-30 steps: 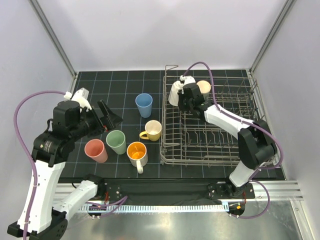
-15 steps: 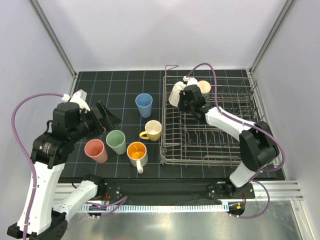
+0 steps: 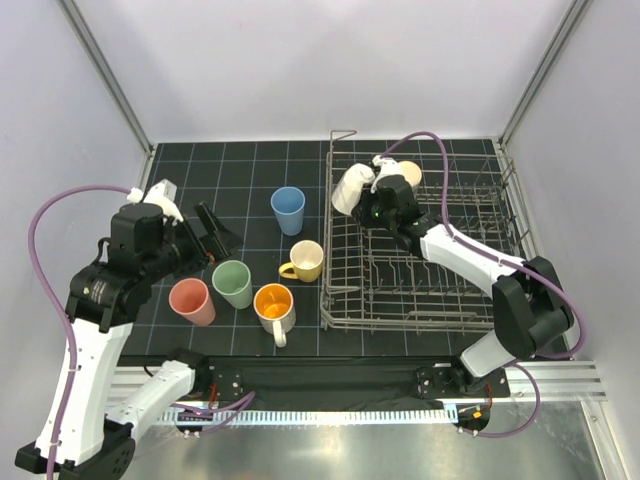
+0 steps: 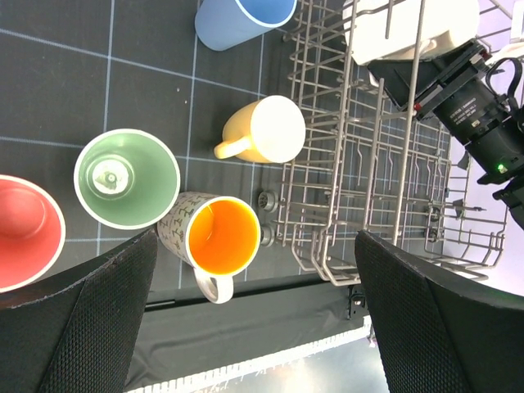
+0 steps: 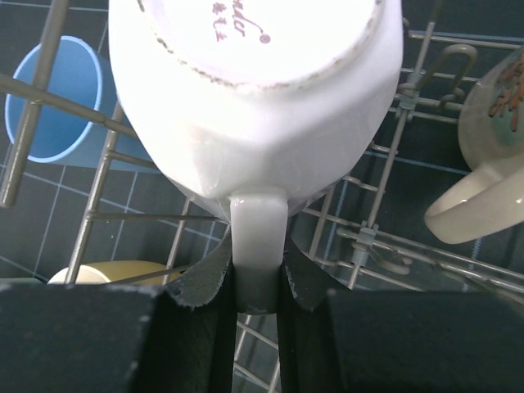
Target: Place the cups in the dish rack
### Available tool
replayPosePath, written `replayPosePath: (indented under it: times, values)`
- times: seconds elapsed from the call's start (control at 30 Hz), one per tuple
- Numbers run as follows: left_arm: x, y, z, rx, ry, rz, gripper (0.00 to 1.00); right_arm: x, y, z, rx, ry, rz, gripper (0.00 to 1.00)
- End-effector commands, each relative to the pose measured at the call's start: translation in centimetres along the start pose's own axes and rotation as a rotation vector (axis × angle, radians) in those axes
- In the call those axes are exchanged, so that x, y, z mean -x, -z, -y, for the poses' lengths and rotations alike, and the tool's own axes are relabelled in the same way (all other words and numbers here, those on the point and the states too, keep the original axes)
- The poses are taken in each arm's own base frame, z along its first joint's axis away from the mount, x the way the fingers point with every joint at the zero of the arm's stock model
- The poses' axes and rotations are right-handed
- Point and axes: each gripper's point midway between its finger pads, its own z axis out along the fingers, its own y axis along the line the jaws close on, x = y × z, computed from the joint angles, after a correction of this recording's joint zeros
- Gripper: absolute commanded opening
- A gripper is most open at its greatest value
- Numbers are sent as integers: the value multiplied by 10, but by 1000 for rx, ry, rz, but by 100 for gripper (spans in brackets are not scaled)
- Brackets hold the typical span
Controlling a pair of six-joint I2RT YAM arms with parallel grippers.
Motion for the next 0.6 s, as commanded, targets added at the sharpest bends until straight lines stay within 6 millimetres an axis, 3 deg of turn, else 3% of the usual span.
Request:
replayPosePath:
  times: [0.0,0.3,0.57]
  values:
    - [3,0,5,-25,12,17,100,58,1,-32,112,-27,196,4]
    - [2,4,5,-35,30,32,100,26,-30,-18,66,6,103,4]
    - [-4,1,-2,5,67,12,100,16,-34,2,-24,134,64,4]
